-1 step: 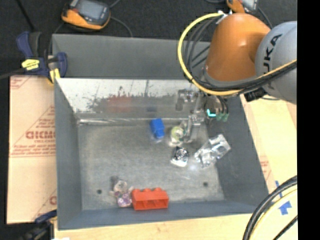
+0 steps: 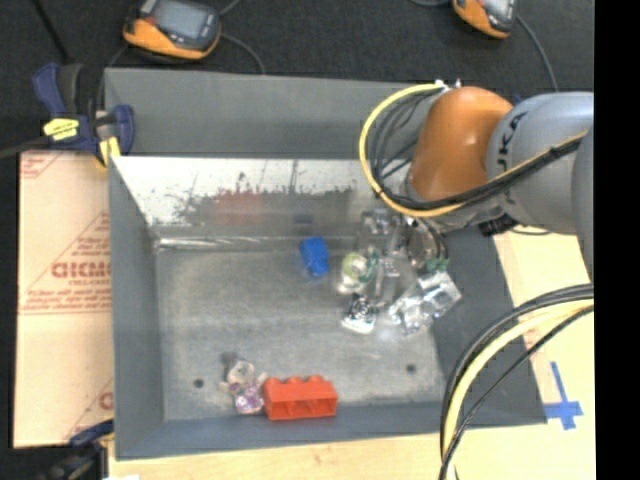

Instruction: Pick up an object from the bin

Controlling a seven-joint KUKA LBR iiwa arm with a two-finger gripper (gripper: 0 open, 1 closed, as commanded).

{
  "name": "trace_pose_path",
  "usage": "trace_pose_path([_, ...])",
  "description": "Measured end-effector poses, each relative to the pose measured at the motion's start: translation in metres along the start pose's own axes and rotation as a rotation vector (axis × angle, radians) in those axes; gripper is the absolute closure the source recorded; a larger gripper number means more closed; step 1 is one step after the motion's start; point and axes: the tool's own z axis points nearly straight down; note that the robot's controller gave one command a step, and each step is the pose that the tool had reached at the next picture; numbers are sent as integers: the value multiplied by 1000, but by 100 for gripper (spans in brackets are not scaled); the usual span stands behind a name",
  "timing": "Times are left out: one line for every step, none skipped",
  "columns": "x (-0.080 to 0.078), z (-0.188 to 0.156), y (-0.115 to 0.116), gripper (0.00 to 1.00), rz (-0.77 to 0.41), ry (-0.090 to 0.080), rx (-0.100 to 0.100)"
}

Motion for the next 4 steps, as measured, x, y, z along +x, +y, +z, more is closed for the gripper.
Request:
trace_pose_path([-2, -5, 2, 100, -3, -8, 0])
trace_pose_path([-2, -5, 2, 0, -3, -8, 0])
trace_pose_path([-26, 40, -39, 0, -250, -14, 2])
trace_pose_path([-27, 37, -39, 100, -249, -18, 4])
